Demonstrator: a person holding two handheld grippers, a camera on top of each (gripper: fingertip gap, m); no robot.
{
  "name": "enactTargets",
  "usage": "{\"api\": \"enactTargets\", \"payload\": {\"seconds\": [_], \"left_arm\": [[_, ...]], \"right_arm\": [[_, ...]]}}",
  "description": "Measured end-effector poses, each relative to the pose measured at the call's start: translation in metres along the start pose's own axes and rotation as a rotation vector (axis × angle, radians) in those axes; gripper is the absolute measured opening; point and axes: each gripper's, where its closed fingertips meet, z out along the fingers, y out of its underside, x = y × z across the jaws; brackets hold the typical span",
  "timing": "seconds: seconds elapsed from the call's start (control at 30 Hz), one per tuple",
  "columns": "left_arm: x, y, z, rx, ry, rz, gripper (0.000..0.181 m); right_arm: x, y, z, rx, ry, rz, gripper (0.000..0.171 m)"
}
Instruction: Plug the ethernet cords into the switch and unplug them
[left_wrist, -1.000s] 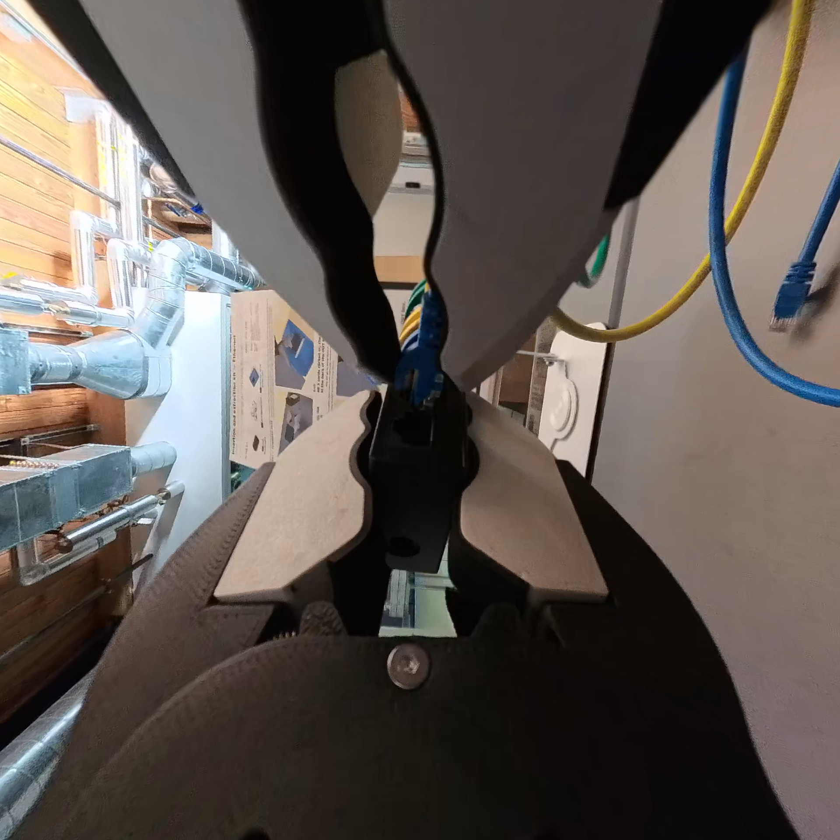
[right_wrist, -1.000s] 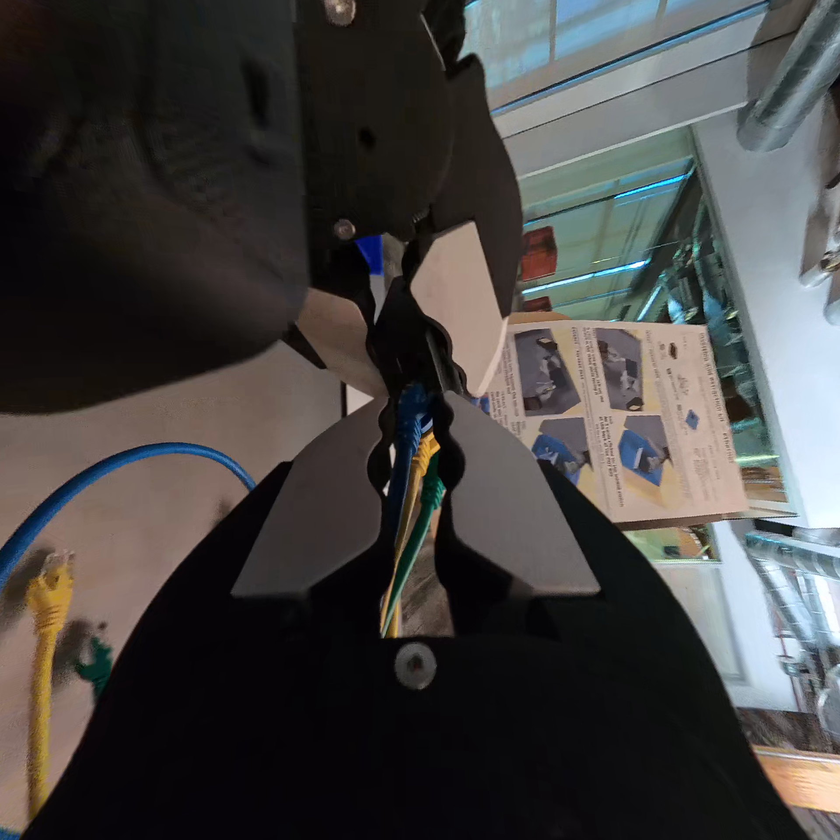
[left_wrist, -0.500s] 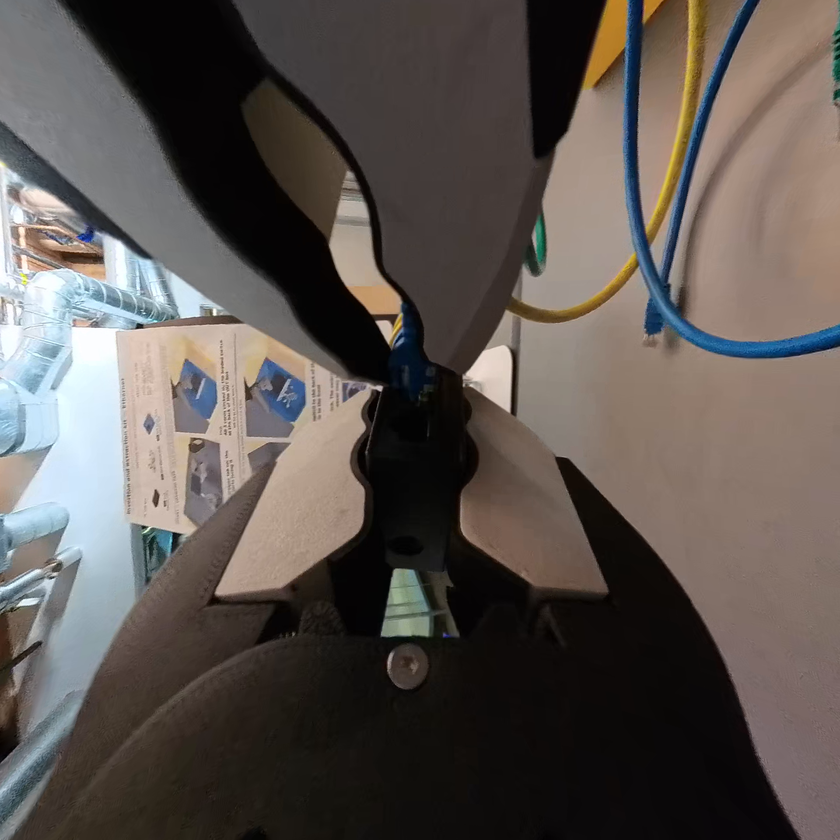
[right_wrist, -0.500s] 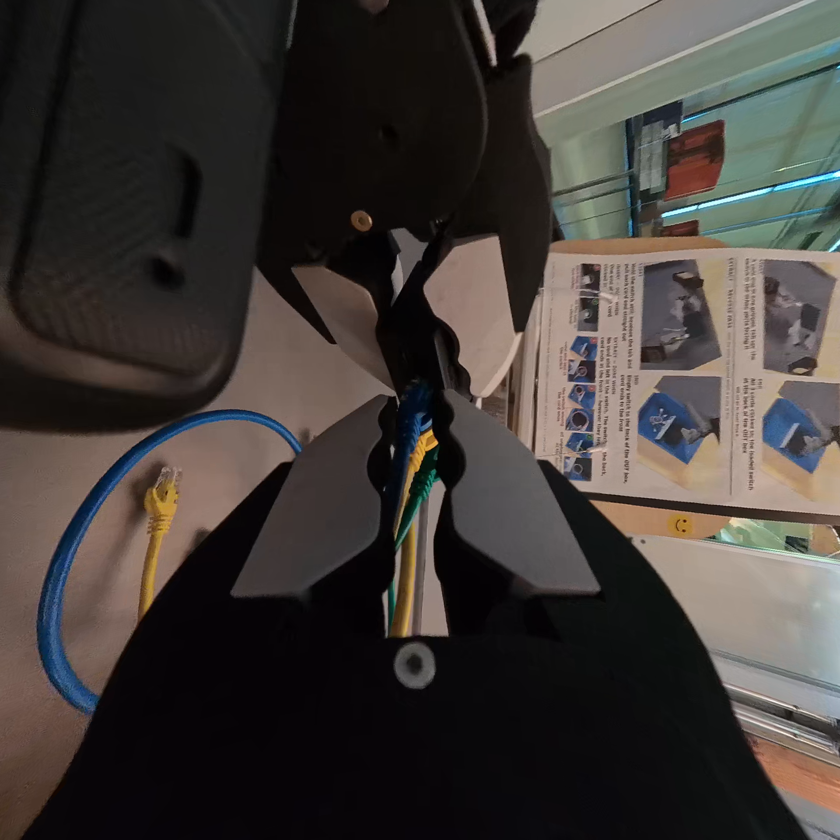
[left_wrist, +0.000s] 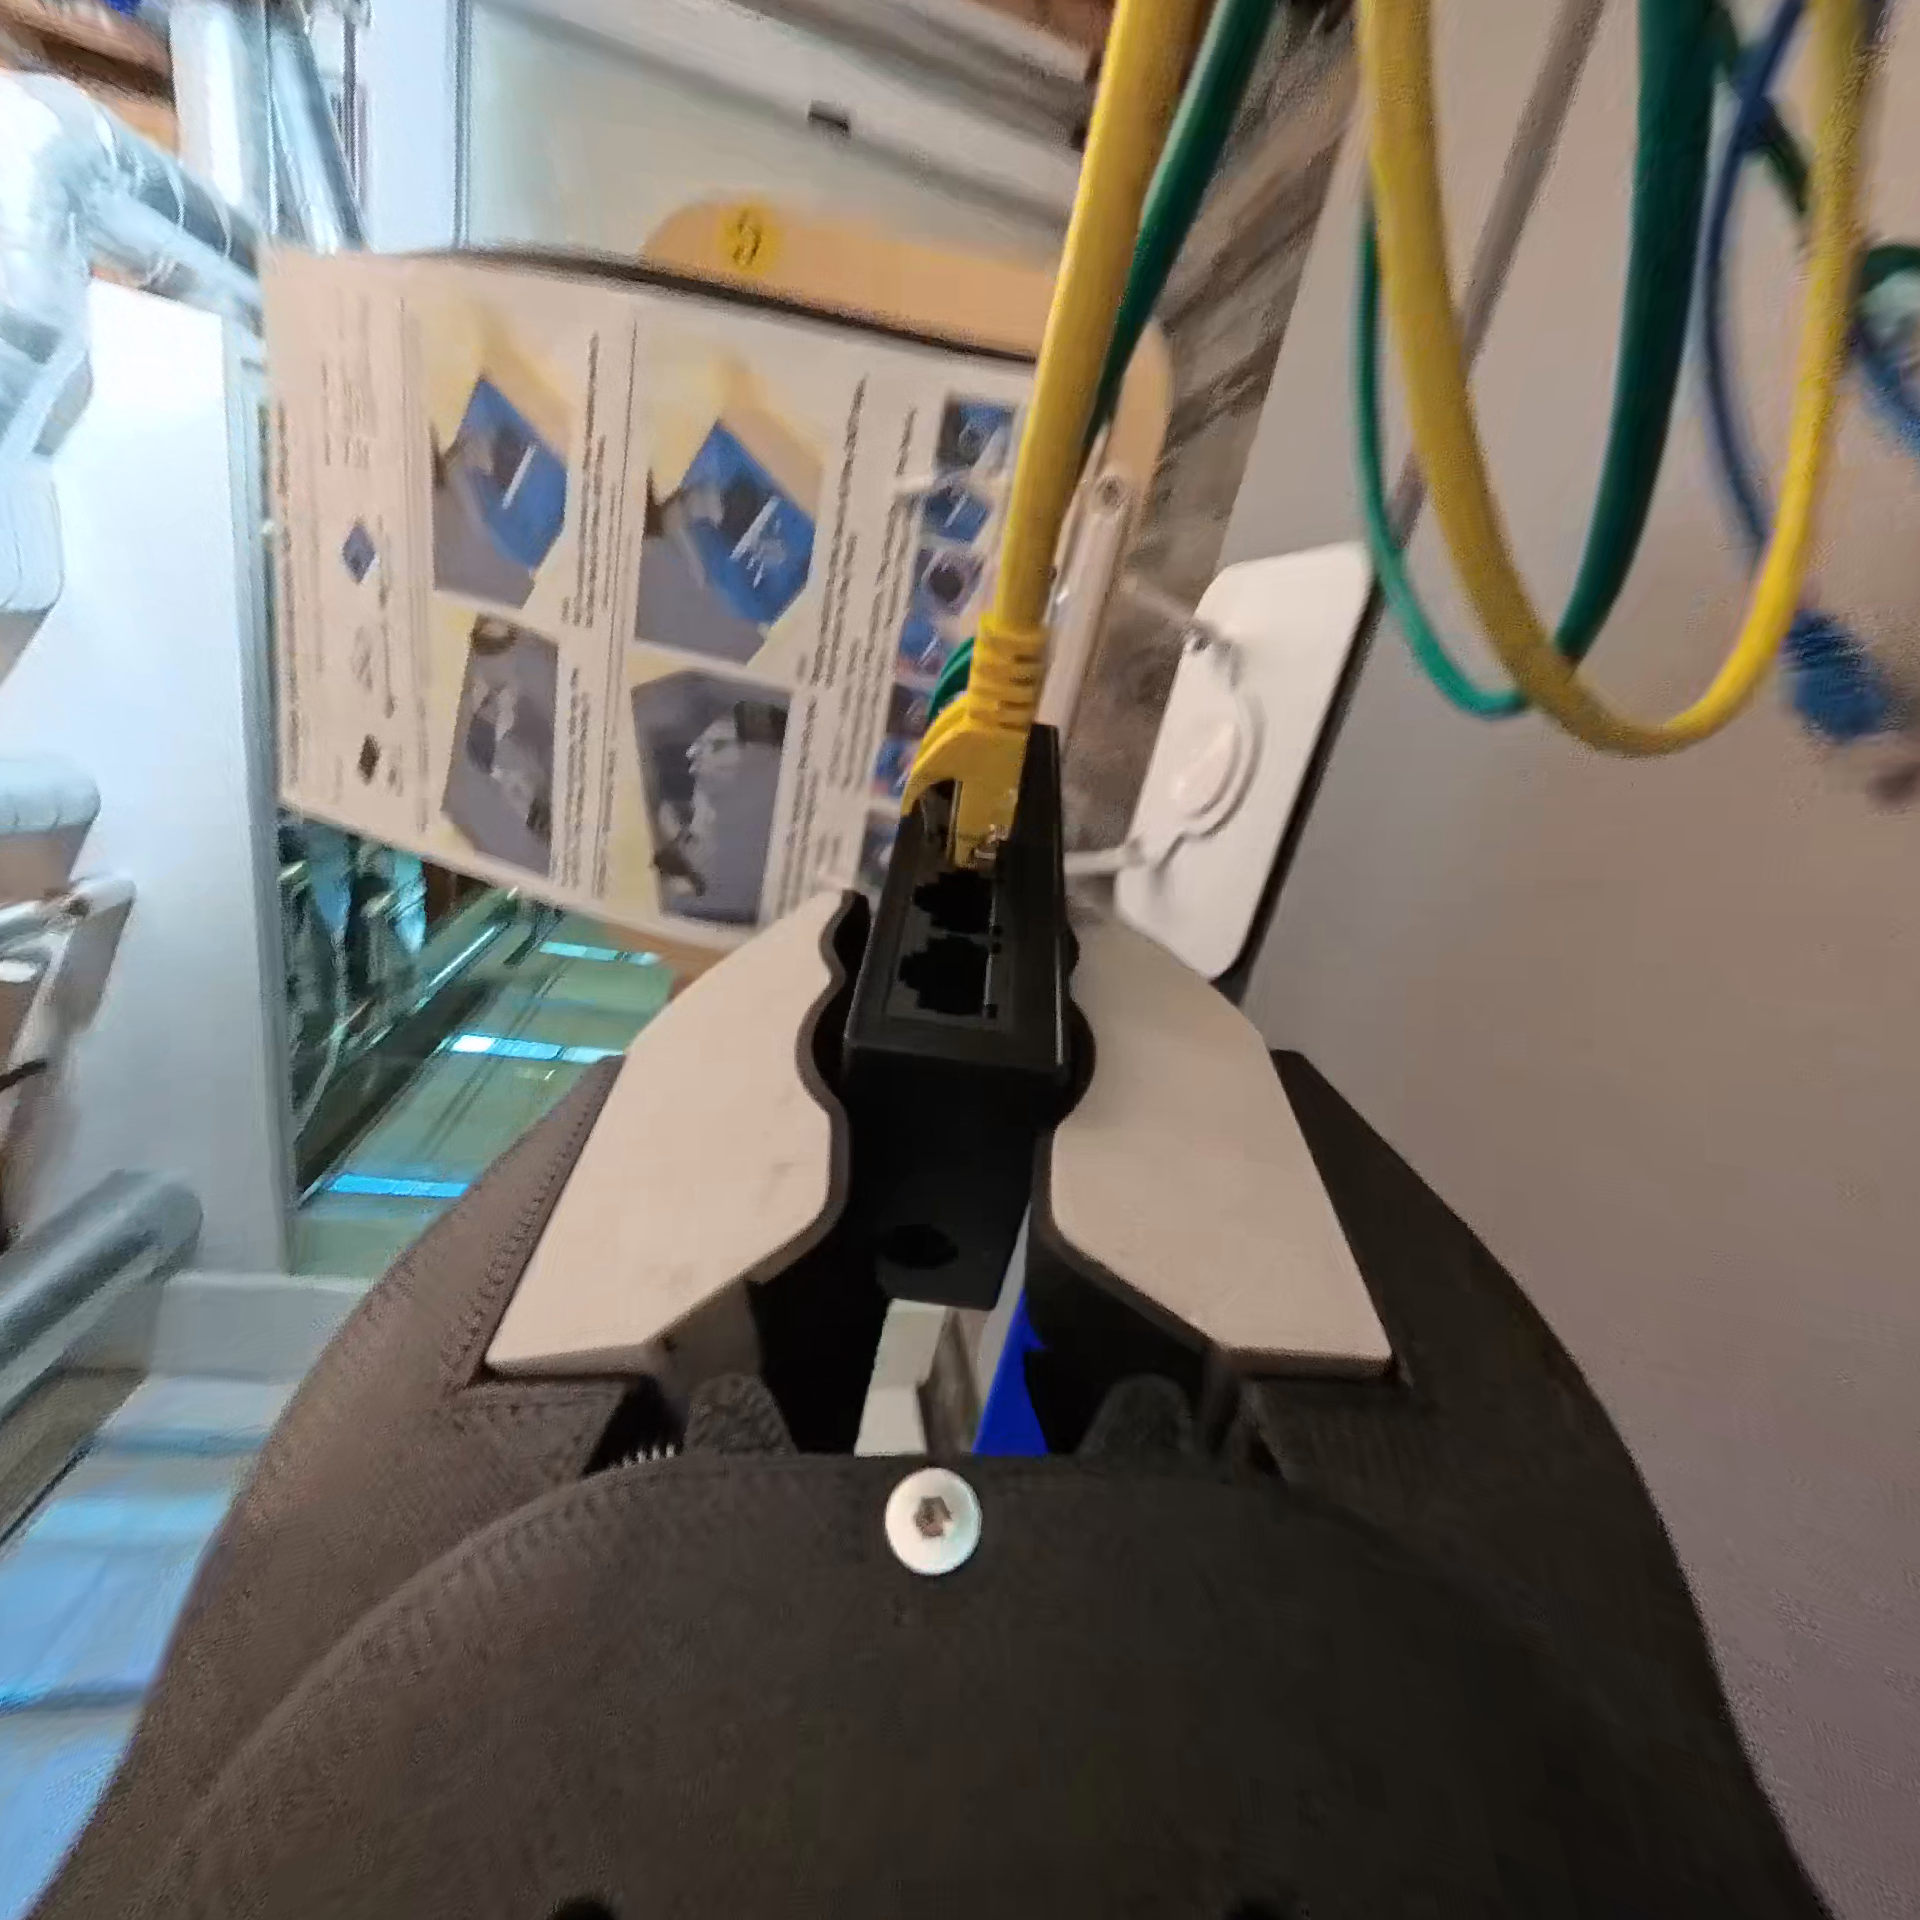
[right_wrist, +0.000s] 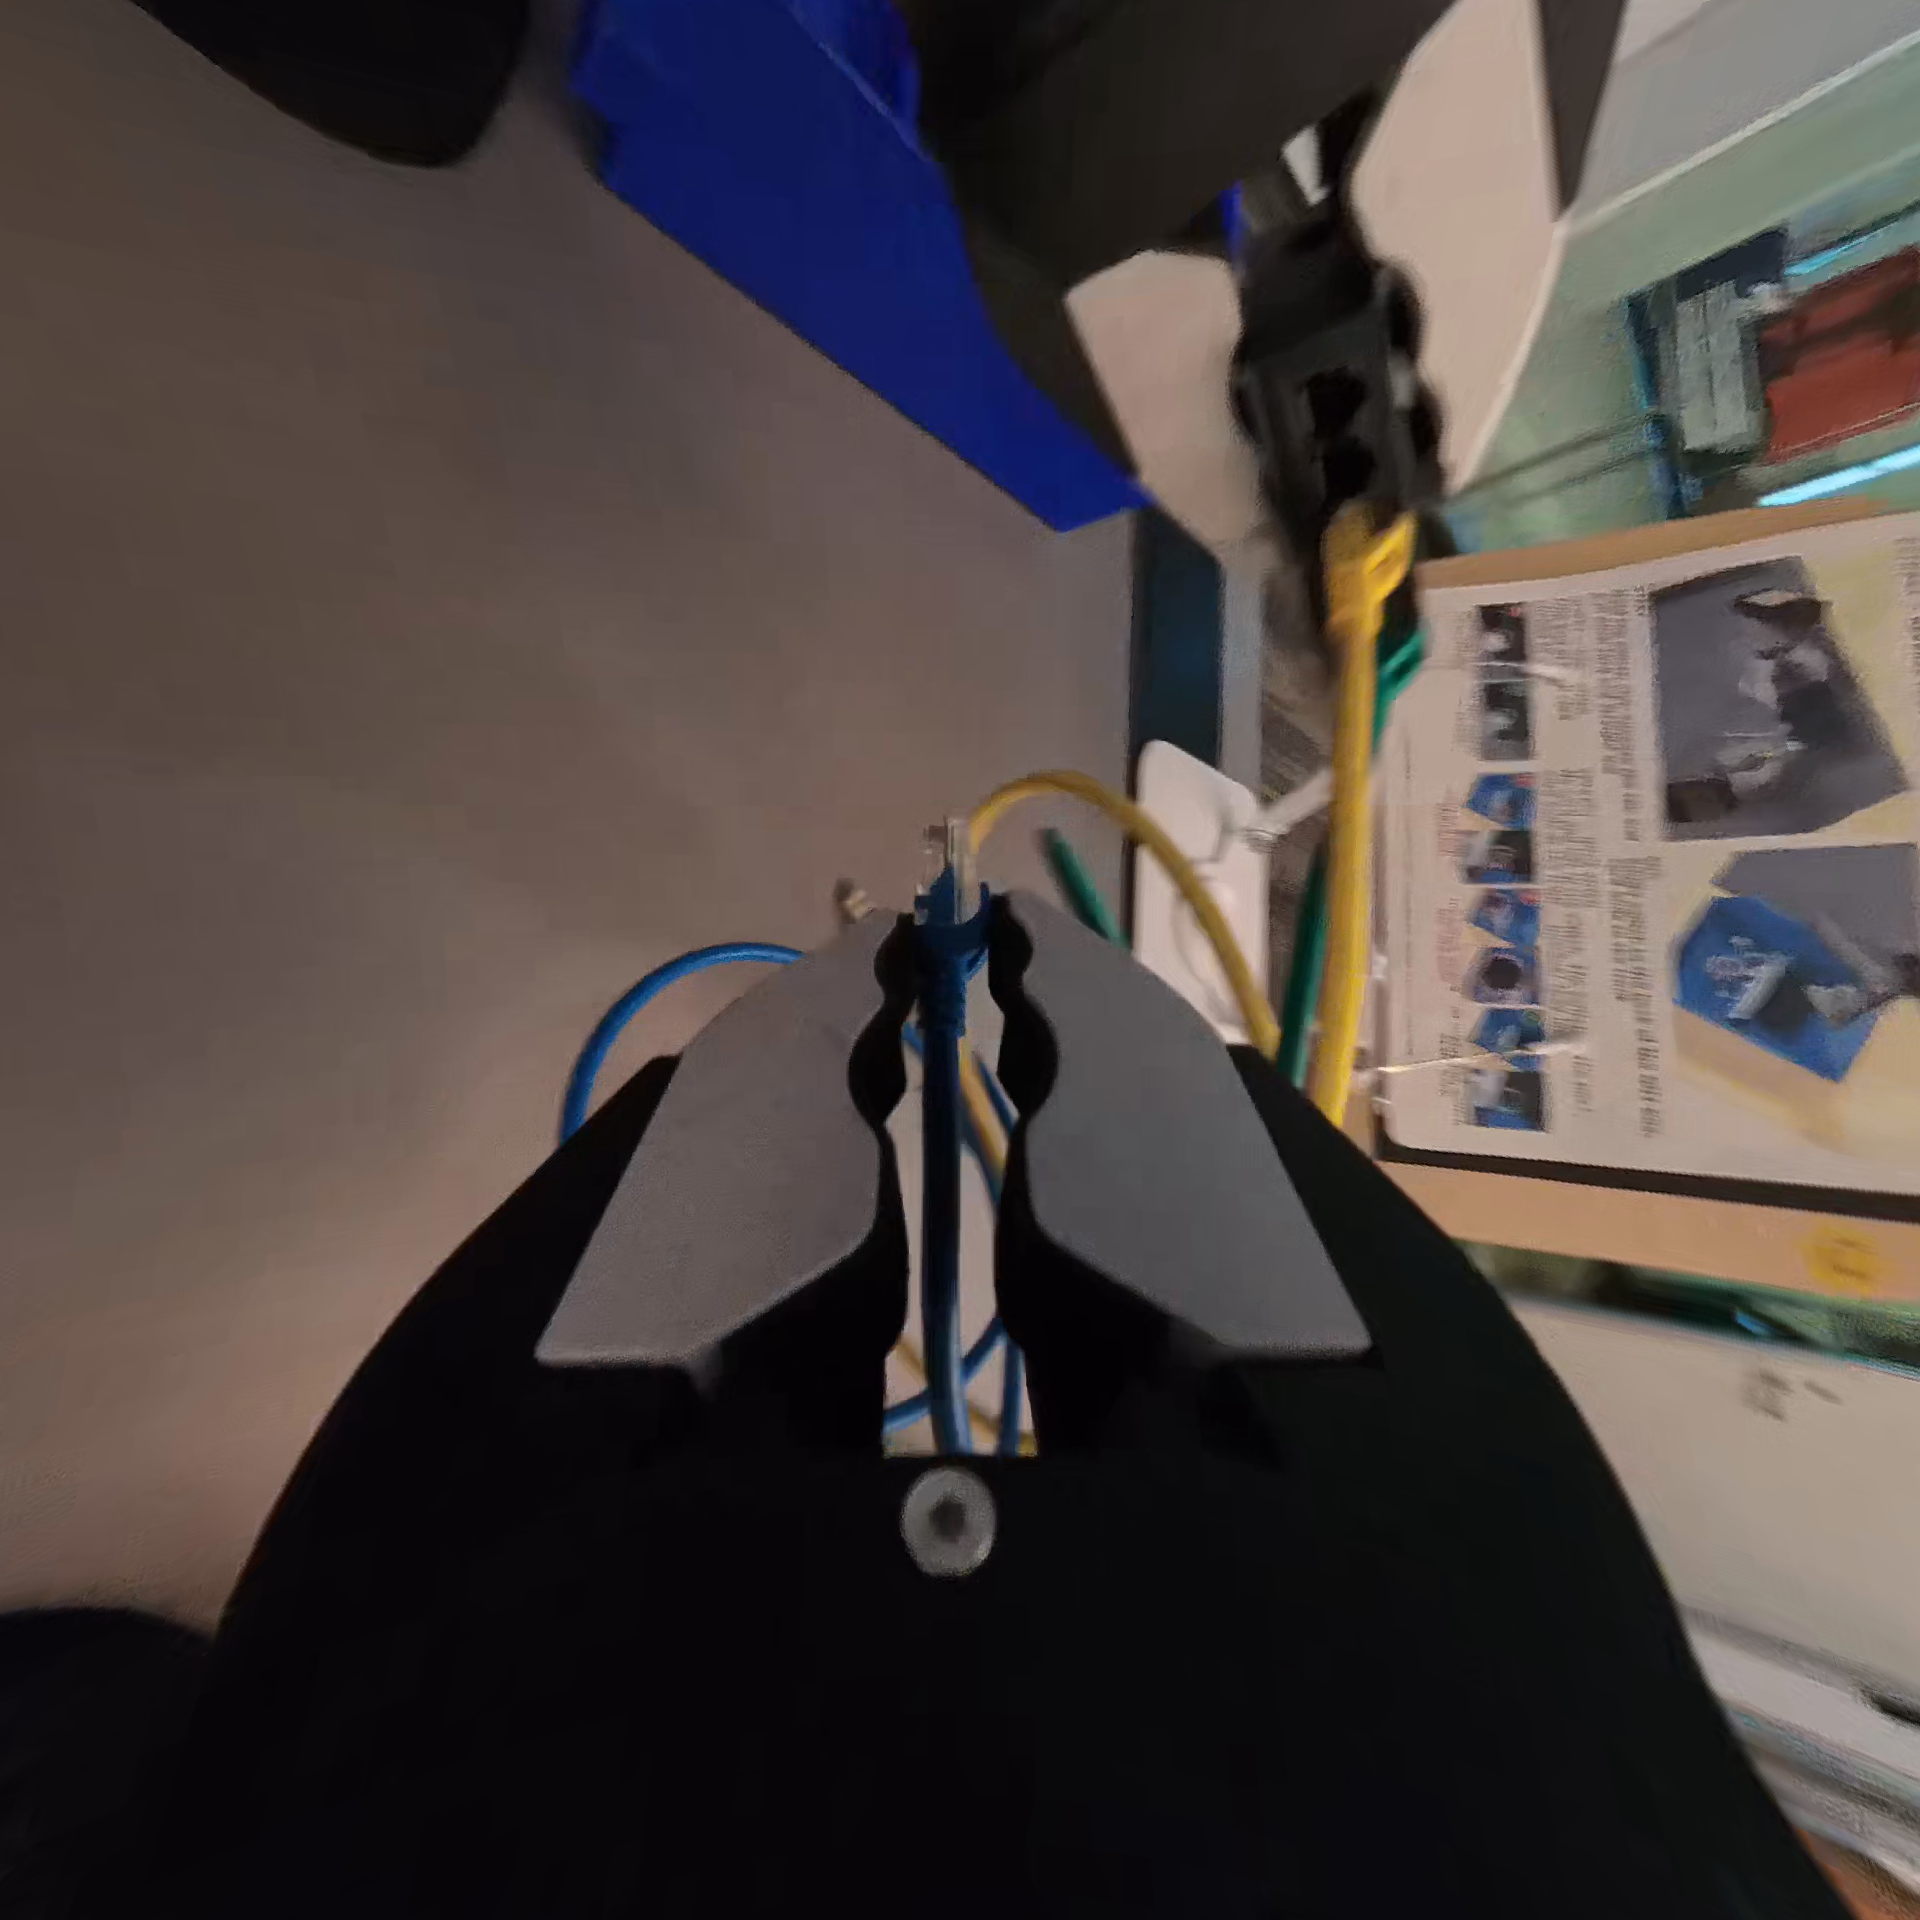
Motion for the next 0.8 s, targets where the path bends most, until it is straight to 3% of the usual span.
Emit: {"api": "enactTargets", "payload": {"seconds": [0.13, 0.4, 0.5, 0.63, 0.8], "left_arm": [[-0.013, 0.033, 0.001, -0.058, -0.032, 0.013, 0.033], [-0.032, 0.073, -0.004, -0.156, -0.047, -0.044, 0.033], [-0.034, 0.077, -0.004, -0.168, -0.051, -0.049, 0.033], [-0.034, 0.076, -0.004, -0.171, -0.053, -0.042, 0.033], [-0.035, 0.076, -0.005, -0.171, -0.05, -0.045, 0.033]], "right_arm": [[-0.023, 0.007, -0.02, 0.034, -0.177, 0.064, 0.015], [-0.025, 0.027, -0.038, 0.023, -0.24, 0.176, 0.014], [-0.037, 0.038, -0.018, -0.015, -0.331, 0.201, 0.015], [-0.078, 0.047, 0.014, -0.096, -0.583, 0.264, 0.015], [-0.114, 0.035, 0.045, -0.107, -0.749, 0.213, 0.016]]}}
